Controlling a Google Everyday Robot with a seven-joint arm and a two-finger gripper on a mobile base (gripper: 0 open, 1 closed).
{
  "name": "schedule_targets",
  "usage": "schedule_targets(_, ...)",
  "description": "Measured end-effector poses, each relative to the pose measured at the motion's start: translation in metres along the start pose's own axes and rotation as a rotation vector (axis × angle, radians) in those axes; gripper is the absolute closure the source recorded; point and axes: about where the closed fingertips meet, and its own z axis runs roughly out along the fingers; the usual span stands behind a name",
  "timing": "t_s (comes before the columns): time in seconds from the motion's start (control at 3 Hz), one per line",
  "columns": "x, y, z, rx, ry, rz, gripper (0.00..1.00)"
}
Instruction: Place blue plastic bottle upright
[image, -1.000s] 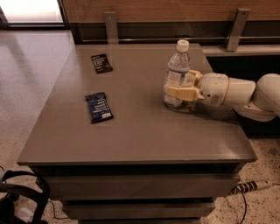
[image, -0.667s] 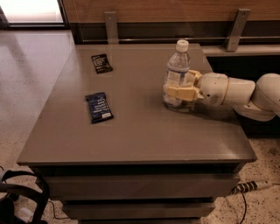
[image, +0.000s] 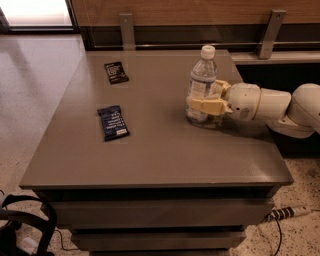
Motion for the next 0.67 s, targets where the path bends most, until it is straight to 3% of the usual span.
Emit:
schedule_targets(0.33, 0.0, 0.0, 0.0001, 0.0, 0.0, 0.0, 0.15)
schedule_targets(0.67, -0.0008, 0.0015, 0.0034, -0.006, -0.001, -0.001, 0.0)
